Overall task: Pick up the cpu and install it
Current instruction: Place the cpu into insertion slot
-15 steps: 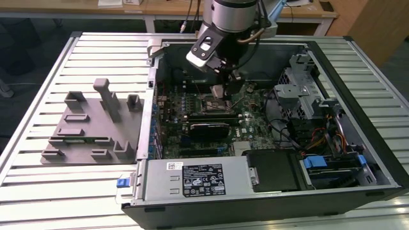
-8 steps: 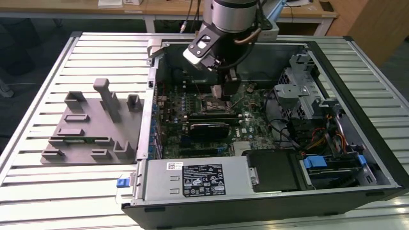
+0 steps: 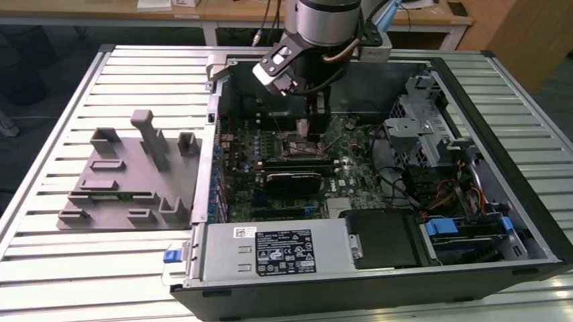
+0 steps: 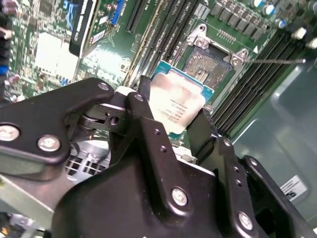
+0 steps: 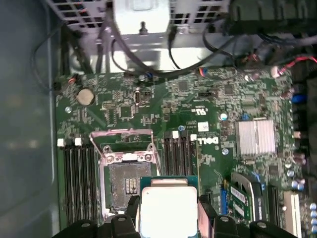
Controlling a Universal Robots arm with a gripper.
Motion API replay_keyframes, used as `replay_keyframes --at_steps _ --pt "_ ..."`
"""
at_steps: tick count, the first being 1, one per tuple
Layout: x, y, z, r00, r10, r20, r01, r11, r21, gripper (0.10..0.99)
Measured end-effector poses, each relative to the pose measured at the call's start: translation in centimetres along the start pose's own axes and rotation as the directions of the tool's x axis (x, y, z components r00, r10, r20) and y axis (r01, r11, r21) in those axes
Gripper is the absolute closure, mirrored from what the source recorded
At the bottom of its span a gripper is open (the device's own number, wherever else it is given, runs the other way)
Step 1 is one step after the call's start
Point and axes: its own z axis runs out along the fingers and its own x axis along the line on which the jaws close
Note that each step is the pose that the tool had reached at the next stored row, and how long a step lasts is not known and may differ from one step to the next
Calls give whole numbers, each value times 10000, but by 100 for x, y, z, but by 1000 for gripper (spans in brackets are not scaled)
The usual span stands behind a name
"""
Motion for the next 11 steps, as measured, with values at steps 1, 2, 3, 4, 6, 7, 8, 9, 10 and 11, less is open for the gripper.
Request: replay_keyframes --at_steps 1,2,3,4,6,7,8,9,10,11 --pt "0 0 2 9998 181 4 -181 9998 2 545" --pt "0 0 5 9994 359 8 -359 9994 4 545" --pt "0 0 9 9985 546 11 -546 9985 6 545" --pt "4 -2 13 9980 638 16 -638 9980 7 545" --pt "16 -4 28 9979 652 16 -652 9979 6 545" --pt "22 -6 39 9979 652 12 -652 9979 1 545" --pt "30 -7 51 9979 641 4 -641 9979 -7 545" --pt "38 -8 66 9982 608 -2 -608 9982 -15 545" --pt "47 -9 79 9985 553 -4 -553 9985 -23 545" --pt "53 -11 92 9988 482 -7 -482 9988 -35 545"
